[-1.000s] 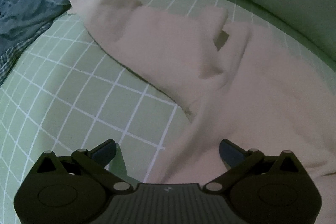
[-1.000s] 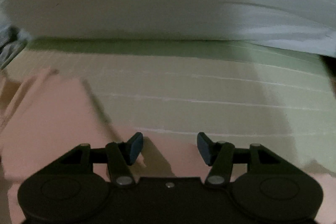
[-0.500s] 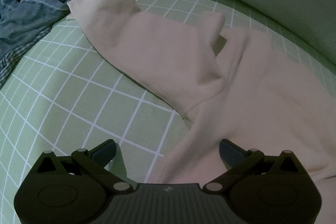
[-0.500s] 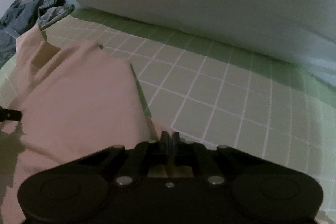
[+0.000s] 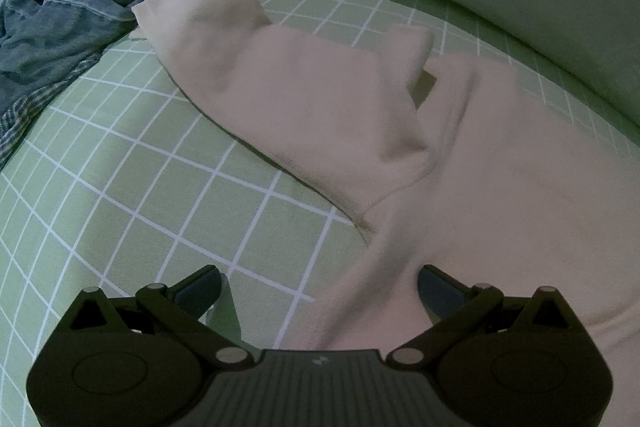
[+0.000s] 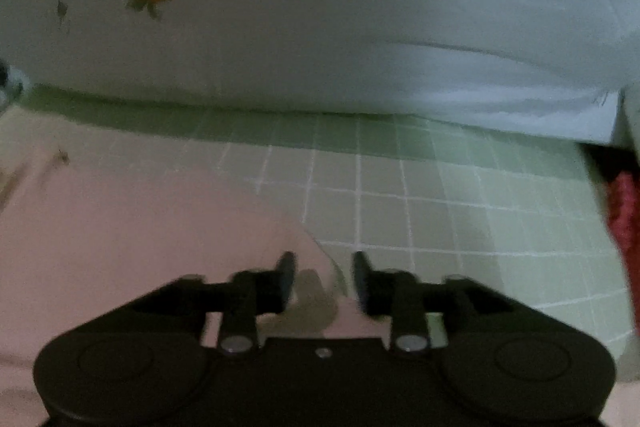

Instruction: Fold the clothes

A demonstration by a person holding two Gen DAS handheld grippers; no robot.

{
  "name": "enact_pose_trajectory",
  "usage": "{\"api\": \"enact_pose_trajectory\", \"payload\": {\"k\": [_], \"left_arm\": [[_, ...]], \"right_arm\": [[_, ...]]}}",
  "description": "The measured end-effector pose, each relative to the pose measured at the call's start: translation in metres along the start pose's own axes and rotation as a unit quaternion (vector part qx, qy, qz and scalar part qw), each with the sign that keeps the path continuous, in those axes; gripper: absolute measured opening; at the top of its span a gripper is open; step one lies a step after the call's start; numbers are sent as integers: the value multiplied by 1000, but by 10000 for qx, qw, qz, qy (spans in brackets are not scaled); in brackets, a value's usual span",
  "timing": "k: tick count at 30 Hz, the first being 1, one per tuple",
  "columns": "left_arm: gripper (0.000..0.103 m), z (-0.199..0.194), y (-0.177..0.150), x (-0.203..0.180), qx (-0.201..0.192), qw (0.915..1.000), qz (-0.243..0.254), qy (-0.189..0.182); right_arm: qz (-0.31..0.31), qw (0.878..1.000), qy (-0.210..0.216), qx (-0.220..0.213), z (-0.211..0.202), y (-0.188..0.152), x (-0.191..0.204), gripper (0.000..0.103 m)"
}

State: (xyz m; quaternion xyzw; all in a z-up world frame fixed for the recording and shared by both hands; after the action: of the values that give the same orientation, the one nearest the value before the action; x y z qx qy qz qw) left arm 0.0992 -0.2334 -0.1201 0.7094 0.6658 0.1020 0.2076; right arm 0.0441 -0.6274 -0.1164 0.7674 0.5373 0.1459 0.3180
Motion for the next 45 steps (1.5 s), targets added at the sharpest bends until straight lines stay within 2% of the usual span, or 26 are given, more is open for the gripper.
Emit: {"api": "enact_pose_trajectory", "payload": {"k": [4, 8, 9, 10, 11, 12, 13, 16, 21, 24, 26, 27, 28, 33, 38, 45], "left_arm": [[103, 1, 3, 0, 36, 10000, -2, -5], [103, 3, 10, -2, 73, 10000, 0, -12], [103, 4, 11, -2, 68, 10000, 6, -13], [103, 5, 13, -2, 64, 10000, 11, -15], [103, 6, 15, -3, 59, 10000, 16, -16], [103, 8, 17, -3, 52, 10000, 25, -22], [103, 9, 19, -3, 33, 10000, 30, -23], [103, 13, 25, -4, -41, 10000, 38, -27], [103, 21, 41, -8, -175, 9998, 105, -60], [103, 25, 48, -10, -139, 9999, 58, -66], [103, 25, 50, -10, -81, 9999, -7, -62], [103, 23, 48, -9, -59, 9999, -46, -70], [103, 20, 45, -8, -39, 9999, -84, -79], [103, -13, 15, -6, -119, 9997, -78, -179], [103, -52, -36, 0, -169, 9996, 76, -208], [103, -89, -95, 8, -179, 9996, 142, -158]], "right_arm": [[97, 9990, 432, 8, 9, 15, 5, 56], [-277, 9963, 811, 98, 25, 29, 23, 57], [-412, 9952, 876, 140, 30, 32, 29, 53], [-583, 9937, 935, 208, 34, 35, 35, 43], [-785, 9915, 989, 297, 37, 37, 42, 31], [-1018, 9895, 982, 301, 38, 39, 49, 5], [-1276, 9872, 924, 234, 38, 41, 55, 0], [-1524, 9855, 750, 14, 44, 53, 64, 0], [-1261, 9916, 133, -254, 71, 86, 65, 0], [-882, 9957, 18, -287, 73, 101, 56, 1], [-602, 9975, -4, -371, 60, 101, 47, 12], [-431, 9983, 29, -390, 46, 93, 41, 33], [-259, 9988, 63, -409, 33, 85, 35, 49], [369, 9987, 360, 44, -34, 1, 12, 67], [449, 9966, 409, 555, -91, -94, 9, 66], [846, 9875, 692, 1134, -137, -168, 2, 54]]}}
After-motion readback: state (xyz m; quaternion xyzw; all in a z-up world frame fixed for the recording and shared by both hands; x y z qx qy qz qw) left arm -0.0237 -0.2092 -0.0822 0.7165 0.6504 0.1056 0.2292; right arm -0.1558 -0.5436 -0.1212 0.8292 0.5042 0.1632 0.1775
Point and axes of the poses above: each gripper's, at about its wrist camera, not at the fingertips, and z roughly the way its jaws point, x to its left, y to its top, the point moved 1 cm from there along z, roughly the way its jaws point, and after that the axes turned 8 degrees about -y, right-handed, at the moved point
